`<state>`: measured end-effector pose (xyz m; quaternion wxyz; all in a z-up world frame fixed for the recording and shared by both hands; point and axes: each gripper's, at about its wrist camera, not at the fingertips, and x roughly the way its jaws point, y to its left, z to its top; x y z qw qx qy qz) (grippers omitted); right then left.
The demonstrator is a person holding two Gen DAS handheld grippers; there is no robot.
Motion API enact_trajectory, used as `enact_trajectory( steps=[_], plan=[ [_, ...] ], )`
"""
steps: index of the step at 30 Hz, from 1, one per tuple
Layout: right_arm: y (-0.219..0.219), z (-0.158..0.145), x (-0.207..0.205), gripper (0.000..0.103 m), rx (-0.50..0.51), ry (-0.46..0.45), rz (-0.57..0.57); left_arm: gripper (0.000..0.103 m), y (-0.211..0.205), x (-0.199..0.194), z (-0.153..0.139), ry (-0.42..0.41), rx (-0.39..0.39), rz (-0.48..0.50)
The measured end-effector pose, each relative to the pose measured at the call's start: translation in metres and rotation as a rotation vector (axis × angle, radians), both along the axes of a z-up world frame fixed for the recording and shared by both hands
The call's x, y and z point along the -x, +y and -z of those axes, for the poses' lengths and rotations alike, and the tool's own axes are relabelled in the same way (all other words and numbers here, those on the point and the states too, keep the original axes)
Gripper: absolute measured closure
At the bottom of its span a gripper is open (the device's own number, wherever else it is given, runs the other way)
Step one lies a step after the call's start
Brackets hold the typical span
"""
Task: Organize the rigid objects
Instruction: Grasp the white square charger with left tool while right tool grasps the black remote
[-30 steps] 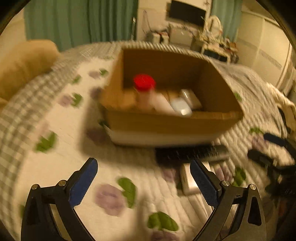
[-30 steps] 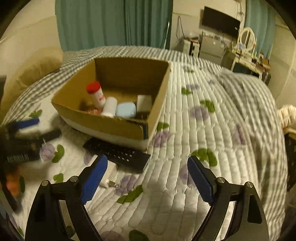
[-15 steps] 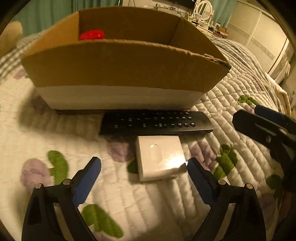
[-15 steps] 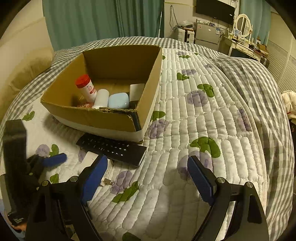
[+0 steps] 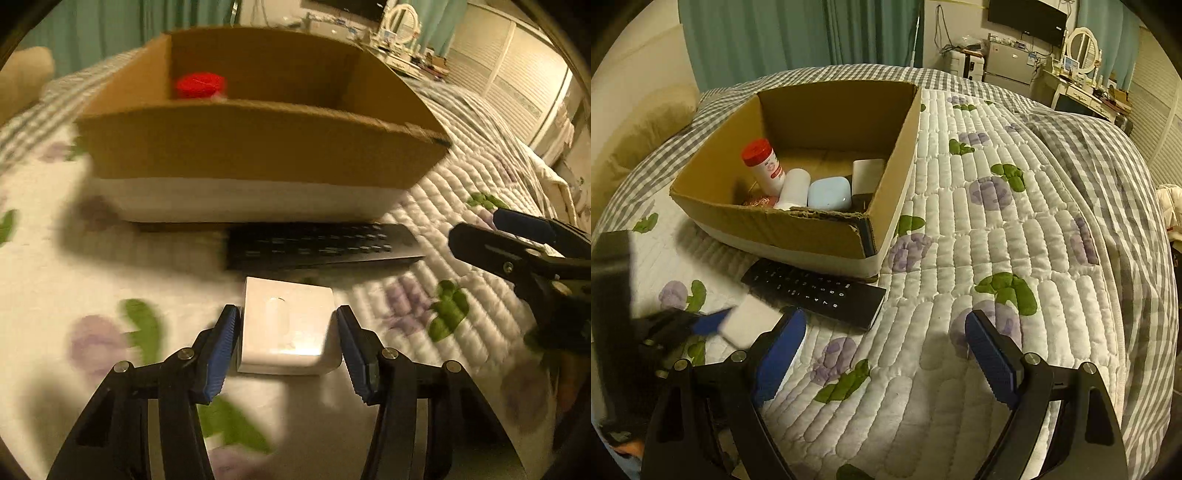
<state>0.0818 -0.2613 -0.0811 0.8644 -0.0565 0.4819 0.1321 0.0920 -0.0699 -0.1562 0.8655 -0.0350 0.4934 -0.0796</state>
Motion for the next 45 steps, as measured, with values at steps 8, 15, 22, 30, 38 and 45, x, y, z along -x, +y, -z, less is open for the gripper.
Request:
enact_trajectory(
  steps=[8, 15, 22, 30, 38, 45],
  plan=[
    [0.073, 0.019, 0.006, 0.015, 0.312, -0.018, -0.259, 0.049, 0.045, 0.009, -0.021, -0.065, -0.084, -0.137],
    [0.117, 0.067, -0.013, 0.038, 0.491, 0.103, -0.398, 0.049, 0.053, 0.009, -0.020, -0.070, -0.097, -0.157],
    [0.126, 0.082, -0.033, 0.040, 0.558, 0.122, -0.343, 0.049, 0.062, 0.011, -0.019, -0.063, -0.073, -0.160],
    [0.123, 0.046, 0.003, 0.077, 0.361, 0.125, -0.434, 0.049, 0.065, 0.013, -0.027, -0.088, -0.067, -0.154],
    [0.102, 0.016, 0.021, 0.083, 0.084, 0.206, -0.389, 0.049, 0.068, 0.018, -0.032, -0.088, -0.078, -0.132],
    [0.119, 0.049, 0.008, 0.080, 0.077, 0.281, -0.333, 0.049, 0.072, 0.019, -0.023, -0.048, -0.063, -0.120]
  ],
)
